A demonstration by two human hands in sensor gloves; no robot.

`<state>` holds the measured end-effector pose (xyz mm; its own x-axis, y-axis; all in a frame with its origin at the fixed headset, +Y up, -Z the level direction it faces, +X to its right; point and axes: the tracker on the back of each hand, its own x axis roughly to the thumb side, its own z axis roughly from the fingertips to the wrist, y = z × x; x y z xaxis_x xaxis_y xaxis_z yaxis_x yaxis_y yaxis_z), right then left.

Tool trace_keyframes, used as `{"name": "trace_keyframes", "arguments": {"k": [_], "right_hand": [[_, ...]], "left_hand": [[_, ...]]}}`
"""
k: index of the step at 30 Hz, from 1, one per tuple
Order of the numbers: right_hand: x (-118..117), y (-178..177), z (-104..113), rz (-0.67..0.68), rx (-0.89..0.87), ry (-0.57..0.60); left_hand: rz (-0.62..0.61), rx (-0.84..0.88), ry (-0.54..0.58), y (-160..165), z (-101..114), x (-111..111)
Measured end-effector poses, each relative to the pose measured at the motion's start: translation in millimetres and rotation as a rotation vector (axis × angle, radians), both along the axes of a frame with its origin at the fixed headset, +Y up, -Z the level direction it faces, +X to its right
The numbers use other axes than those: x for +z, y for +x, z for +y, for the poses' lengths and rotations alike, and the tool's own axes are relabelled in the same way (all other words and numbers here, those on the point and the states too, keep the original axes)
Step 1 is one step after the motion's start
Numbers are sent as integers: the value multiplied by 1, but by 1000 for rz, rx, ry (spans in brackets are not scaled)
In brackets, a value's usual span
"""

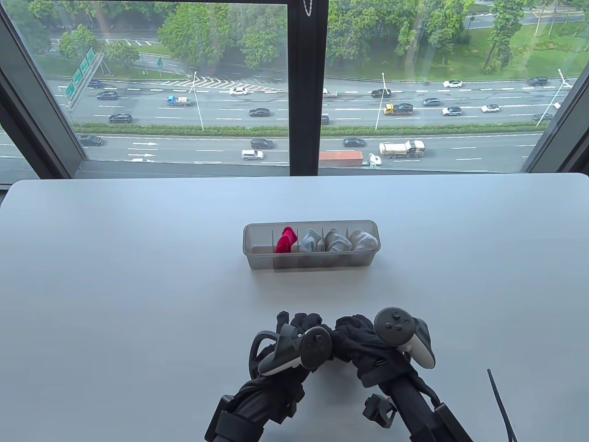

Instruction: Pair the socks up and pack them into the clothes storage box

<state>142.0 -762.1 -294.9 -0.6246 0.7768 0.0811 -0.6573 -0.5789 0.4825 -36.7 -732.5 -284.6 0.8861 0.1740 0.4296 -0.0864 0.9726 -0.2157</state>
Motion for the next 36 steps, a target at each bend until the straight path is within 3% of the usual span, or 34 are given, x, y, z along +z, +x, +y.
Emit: {"name": "trace_keyframes", "arguments": {"k": [3, 5, 12, 19, 24, 26, 29, 34, 36], "right_hand": [[0, -1, 3, 88, 77, 39], [-2, -1, 5, 68, 78, 54], [-1, 2, 0, 40, -9, -7], [-2, 2, 3, 0, -53, -14], [0, 2, 2, -14, -110, -42], [-2, 3, 0, -17, -70, -42], [-1, 3, 3, -24, -38, -4], [2, -1, 13, 33, 103, 137], [3, -1, 14, 27, 76, 133]], "left_hand": [[-6, 1, -40, -5, -2, -3], [-18, -9, -81, -5, -4, -3], [1, 5, 51, -1, 4, 3], [-61, -31, -53, 1, 1, 2], [-21, -101, -32, 2, 1, 4], [-3, -54, 1, 0, 2, 3], [1, -12, 53, -4, 4, 1], [-26, -30, -75, -6, 2, 0], [-10, -17, -59, -4, 2, 2]]}}
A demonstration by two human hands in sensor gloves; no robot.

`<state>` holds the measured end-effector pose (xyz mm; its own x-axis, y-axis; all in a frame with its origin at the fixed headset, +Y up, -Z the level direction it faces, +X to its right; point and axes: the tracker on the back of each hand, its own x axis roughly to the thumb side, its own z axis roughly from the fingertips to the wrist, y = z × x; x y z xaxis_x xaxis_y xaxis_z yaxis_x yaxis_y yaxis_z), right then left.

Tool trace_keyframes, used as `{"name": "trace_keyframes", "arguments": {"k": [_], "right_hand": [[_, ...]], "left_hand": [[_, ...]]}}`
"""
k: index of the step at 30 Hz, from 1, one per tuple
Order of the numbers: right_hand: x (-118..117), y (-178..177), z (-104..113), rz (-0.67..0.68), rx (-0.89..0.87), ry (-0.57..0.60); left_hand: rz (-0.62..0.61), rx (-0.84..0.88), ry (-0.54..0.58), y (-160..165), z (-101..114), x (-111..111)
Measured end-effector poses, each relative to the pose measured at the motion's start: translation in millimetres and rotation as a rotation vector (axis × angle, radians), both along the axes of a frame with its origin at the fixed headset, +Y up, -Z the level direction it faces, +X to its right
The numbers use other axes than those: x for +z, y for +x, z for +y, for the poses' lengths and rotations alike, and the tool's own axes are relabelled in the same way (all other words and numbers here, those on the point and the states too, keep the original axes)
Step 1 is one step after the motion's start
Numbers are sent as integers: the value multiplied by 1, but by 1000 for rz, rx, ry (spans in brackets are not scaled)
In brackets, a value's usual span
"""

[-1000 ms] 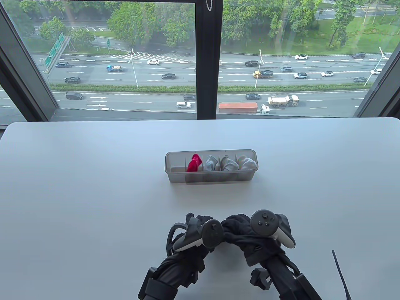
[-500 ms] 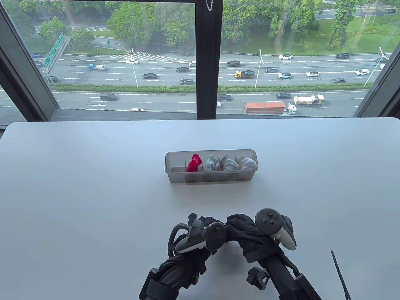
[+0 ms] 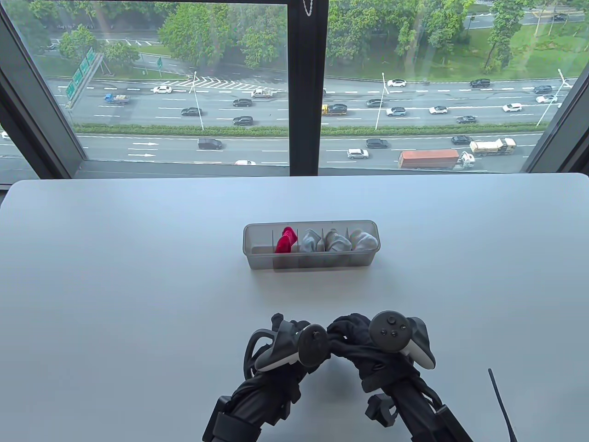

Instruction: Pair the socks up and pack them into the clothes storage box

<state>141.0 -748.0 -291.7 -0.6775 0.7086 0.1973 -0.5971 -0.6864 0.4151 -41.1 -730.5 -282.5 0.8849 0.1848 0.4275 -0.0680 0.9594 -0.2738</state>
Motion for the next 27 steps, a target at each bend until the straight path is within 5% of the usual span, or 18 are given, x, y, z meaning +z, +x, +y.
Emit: {"name": "trace_keyframes", "arguments": {"k": [7, 14, 18, 21, 24, 27], "right_hand": [[-2, 6, -4, -69, -96, -60], [1, 7, 6, -93, -120, 20], [-1, 6, 3, -92, -155, -25], [-2, 7, 1, -65, -153, -46], [-2, 7, 3, 18, -206, -79], [-1, 4, 8, -35, -130, -13]], "left_hand": [[-1, 20, 165, 3, 12, 1], [-54, 43, -15, 4, 5, 2], [-11, -59, -28, 9, 3, 0], [-6, -7, 67, 6, 5, -1], [-48, 54, -39, 1, 3, -4], [-4, 53, -2, 0, 1, -1]]}}
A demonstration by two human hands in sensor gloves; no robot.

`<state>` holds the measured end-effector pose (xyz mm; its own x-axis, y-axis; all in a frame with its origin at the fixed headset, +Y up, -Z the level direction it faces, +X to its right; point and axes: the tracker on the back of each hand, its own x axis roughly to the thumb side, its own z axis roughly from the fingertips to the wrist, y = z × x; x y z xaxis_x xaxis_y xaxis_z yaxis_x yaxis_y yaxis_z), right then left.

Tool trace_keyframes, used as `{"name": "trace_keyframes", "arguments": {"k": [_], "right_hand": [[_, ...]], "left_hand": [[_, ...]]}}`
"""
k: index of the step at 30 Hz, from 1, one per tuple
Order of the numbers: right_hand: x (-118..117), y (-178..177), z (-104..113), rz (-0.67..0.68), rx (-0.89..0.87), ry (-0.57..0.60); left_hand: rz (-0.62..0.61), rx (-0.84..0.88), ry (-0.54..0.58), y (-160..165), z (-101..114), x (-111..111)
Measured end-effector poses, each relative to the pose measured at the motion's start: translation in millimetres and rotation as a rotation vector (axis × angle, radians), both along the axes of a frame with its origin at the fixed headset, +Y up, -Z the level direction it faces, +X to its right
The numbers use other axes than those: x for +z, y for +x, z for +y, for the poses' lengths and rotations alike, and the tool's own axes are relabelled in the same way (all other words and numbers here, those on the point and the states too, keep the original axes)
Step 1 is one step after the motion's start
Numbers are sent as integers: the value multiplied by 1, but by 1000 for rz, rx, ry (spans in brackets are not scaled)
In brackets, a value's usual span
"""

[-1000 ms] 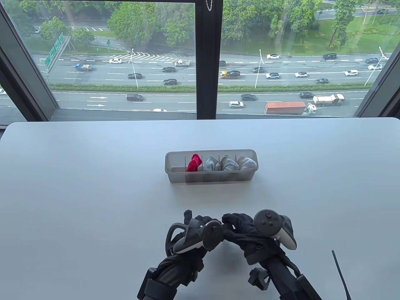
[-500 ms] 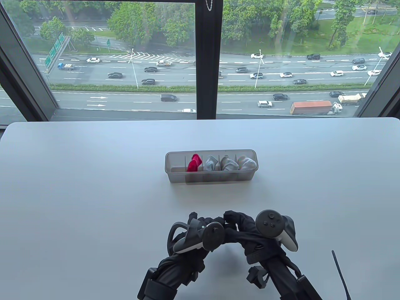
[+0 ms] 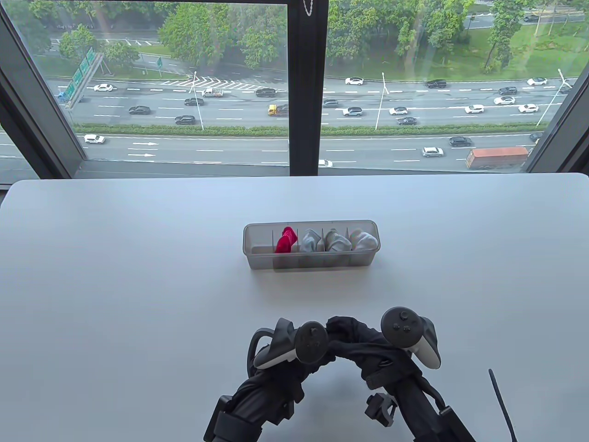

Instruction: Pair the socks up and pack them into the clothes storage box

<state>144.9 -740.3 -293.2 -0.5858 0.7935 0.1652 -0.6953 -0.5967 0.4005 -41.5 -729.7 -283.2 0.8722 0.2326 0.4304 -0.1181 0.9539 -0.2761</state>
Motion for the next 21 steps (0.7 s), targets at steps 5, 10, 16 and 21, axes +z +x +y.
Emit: {"name": "trace_keyframes", "arguments": {"k": [5, 10, 16, 21], "right_hand": [[-2, 7, 0, -89, -81, -27], [-1, 6, -1, 18, -69, -16], [1, 4, -1, -42, -27, 20], [0, 0, -5, -36, -44, -24]], "left_hand": [[-24, 47, 253, 2, 16, 7], [-39, 12, 179, 3, 14, 3], [-20, -13, 86, 3, 11, 2], [6, -66, 145, 4, 9, 1]]}}
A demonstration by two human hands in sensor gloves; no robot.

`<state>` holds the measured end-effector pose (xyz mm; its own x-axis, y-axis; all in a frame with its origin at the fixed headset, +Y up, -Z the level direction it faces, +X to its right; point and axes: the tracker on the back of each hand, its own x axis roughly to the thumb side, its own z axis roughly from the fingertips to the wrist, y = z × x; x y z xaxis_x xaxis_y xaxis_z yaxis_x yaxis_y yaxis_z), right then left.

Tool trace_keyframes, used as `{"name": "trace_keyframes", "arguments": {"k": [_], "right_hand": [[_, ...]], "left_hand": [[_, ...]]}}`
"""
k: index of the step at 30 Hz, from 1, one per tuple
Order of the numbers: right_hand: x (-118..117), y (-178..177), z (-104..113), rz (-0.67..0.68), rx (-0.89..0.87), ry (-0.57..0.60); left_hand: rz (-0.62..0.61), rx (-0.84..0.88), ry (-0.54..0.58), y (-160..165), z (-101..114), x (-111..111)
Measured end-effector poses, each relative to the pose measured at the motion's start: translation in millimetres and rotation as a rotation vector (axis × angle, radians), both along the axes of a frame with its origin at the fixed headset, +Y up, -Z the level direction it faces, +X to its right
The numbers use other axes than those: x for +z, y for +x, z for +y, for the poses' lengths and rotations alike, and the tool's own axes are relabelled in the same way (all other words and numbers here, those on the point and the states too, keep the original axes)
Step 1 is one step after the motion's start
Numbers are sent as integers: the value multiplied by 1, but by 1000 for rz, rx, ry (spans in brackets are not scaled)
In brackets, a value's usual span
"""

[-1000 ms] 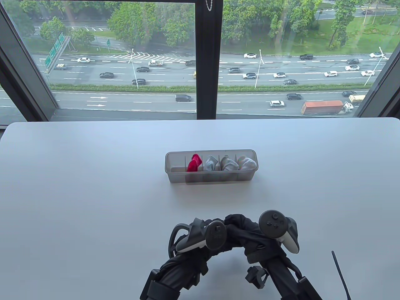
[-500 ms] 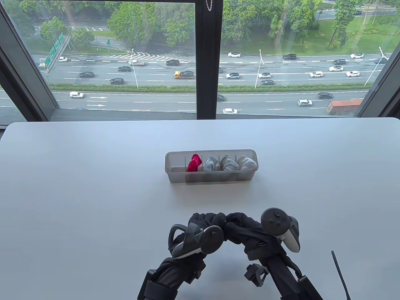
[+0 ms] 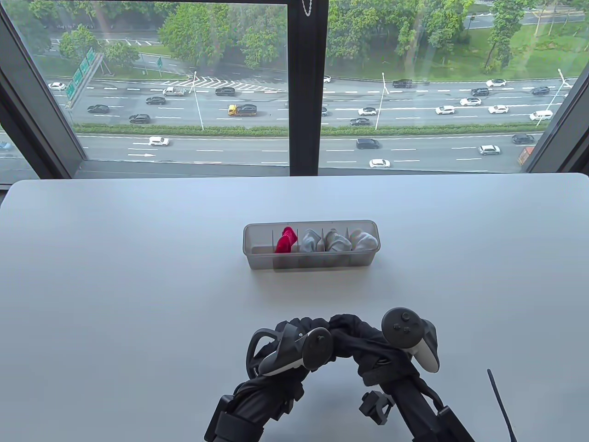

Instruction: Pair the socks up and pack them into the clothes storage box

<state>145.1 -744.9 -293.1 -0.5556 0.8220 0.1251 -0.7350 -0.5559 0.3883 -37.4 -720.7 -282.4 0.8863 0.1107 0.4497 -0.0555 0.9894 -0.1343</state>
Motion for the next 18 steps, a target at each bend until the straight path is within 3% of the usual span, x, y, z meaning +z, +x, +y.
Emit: {"name": "trace_keyframes", "arguments": {"k": [5, 7, 12, 18], "right_hand": [[2, -4, 2, 60, -9, 0], [2, -2, 5, 2, 7, 35], [-1, 7, 0, -68, -64, -20], [0, 0, 1, 61, -95, -47]], "left_hand": [[-24, 19, -83, -7, -1, -2], [-11, 26, -21, -6, 1, 2], [-31, 44, 114, 3, 4, 10], [-18, 49, 60, -1, 1, 3]]}}
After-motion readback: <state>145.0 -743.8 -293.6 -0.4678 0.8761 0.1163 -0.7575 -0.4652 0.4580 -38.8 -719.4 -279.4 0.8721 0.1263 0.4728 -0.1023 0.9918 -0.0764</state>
